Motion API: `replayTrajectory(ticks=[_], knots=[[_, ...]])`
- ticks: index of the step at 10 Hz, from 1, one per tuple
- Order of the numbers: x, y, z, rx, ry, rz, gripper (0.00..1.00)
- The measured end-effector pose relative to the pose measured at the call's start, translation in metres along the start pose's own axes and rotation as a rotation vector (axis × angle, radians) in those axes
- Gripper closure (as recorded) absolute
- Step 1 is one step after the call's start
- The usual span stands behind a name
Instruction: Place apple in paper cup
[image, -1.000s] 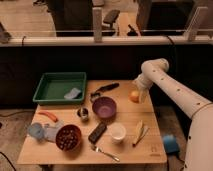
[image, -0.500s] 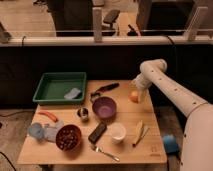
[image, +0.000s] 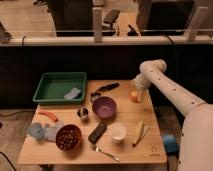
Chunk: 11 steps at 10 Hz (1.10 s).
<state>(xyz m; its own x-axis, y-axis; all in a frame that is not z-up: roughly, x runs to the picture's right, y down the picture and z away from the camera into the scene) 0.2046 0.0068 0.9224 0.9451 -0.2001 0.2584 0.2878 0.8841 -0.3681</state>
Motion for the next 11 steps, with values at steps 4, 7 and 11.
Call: replayTrajectory(ticks=[4, 7, 11], knots=[[0.0, -0.004, 0.006, 0.001, -0.005, -0.037, 0.2], [0.0, -0.007, 0.011, 0.002, -0.007, -0.064, 0.2], [-0.001, -0.01, 0.017, 0.001, -0.013, -0.096, 0.2]])
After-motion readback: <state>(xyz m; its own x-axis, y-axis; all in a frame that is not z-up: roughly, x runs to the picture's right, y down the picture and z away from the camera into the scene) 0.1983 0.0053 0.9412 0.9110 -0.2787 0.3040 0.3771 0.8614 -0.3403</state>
